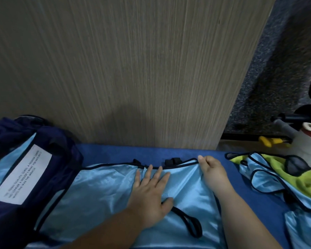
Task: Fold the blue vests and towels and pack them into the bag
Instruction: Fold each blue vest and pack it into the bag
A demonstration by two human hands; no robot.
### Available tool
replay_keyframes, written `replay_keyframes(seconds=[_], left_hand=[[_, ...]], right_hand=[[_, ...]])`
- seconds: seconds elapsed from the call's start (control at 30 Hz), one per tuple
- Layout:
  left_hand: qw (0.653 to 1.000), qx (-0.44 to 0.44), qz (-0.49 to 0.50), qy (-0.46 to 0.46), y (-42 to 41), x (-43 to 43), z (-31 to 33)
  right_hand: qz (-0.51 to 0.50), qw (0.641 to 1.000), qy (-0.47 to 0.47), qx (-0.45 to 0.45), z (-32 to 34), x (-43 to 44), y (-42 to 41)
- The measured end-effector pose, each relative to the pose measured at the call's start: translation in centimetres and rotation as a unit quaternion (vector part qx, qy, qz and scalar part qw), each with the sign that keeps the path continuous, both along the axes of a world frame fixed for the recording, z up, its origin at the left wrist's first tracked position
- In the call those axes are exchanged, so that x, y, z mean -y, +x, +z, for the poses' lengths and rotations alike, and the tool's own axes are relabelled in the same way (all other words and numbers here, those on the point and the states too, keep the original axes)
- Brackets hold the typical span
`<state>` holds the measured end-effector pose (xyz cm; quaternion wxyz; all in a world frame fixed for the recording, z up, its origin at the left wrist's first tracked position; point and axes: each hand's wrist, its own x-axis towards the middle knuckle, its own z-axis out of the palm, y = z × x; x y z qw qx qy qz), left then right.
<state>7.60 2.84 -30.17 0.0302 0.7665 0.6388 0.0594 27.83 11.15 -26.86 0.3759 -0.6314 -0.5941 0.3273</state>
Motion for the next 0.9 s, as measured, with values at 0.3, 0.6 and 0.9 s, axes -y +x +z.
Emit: replay_keyframes(seconds=[0.3, 0.6, 0.9], left_hand=[[0.997, -0.019, 0.061, -0.049, 0.2, -0.1, 0.5], [0.994, -0.02, 0.05, -0.1, 0.2, -0.6, 0.8], [0.987, 0.122, 0.006, -0.109, 3.1, -1.2, 2.6]], right_hand=[[0.019, 0.974, -0.183, 0.134, 0.9, 0.1, 1.2], [0.179, 0.962, -0.202, 0.042, 1.1, 2.9, 1.4], [0.07, 0.909, -0.2, -0.359, 4.2, 3.4, 3.7]])
